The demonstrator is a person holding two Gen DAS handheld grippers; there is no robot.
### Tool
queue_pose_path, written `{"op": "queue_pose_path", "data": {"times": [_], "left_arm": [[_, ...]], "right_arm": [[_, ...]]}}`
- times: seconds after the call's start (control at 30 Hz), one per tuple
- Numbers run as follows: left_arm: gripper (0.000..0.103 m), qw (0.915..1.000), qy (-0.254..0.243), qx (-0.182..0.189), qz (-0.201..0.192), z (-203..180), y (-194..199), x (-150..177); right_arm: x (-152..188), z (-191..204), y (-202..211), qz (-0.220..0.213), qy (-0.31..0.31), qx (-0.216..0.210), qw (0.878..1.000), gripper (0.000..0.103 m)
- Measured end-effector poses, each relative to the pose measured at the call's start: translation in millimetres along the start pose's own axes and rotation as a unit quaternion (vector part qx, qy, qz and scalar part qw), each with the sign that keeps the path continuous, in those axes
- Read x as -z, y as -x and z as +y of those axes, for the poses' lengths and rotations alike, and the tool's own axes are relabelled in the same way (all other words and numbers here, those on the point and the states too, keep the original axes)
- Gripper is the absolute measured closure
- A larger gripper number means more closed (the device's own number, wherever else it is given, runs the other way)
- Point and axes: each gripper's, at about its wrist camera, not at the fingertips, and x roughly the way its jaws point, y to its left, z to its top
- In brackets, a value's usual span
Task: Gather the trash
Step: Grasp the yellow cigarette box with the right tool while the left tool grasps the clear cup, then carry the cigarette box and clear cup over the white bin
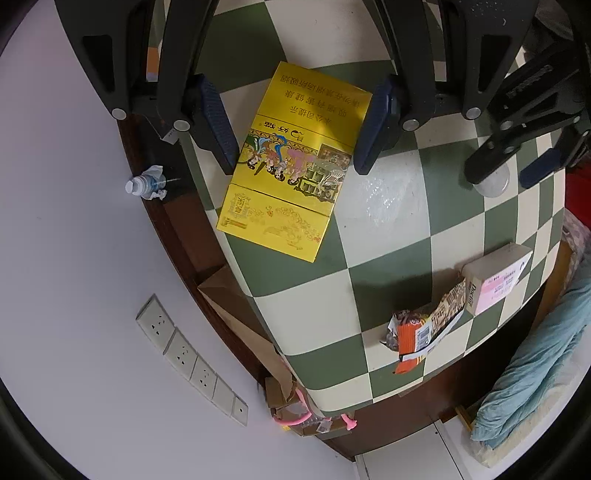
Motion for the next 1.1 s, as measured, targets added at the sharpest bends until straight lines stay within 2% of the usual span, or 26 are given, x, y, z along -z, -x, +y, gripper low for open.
{"op": "queue_pose_path", "data": {"times": [0.03, 0.07, 0.13, 0.37, 0.67, 0.8, 1.1], "left_arm": [[0.068, 1.0000, -0.001, -0.003, -0.002, -0.1, 0.4, 0.3], [0.072, 1.0000, -0.002, -0.006, -0.005, 0.0, 1.3, 0.8], [0.092, 0.9999, -0.002, -0.005, -0.010, 1.7, 4.5, 2.0], [0.092, 0.9991, -0.004, -0.012, -0.041, 8.0, 28.5, 4.5], [0.092, 0.9948, 0.059, 0.017, -0.081, 54.0, 62.7, 14.8], [0.092, 0.9939, 0.075, 0.039, -0.071, 71.7, 58.5, 16.6], [0.092, 0.9920, 0.083, 0.026, -0.091, 84.4, 69.4, 26.0]], "right_arm": [[-0.5, 0.1, -0.5, 0.000, 0.000, -0.002, 1.000, 0.038], [-1.5, 1.2, -1.4, 0.000, 0.000, -0.003, 1.000, 0.038], [-2.4, 2.1, -2.1, -0.002, 0.000, -0.006, 1.000, 0.038], [-0.4, 7.2, 5.8, -0.010, 0.002, -0.016, 1.000, 0.038], [-0.5, 16.3, 30.8, -0.033, 0.008, -0.035, 0.999, 0.038], [-0.6, 16.8, 35.8, -0.039, 0.005, -0.040, 0.998, 0.038], [0.6, 12.2, 34.4, -0.039, -0.004, -0.047, 0.998, 0.038]]}}
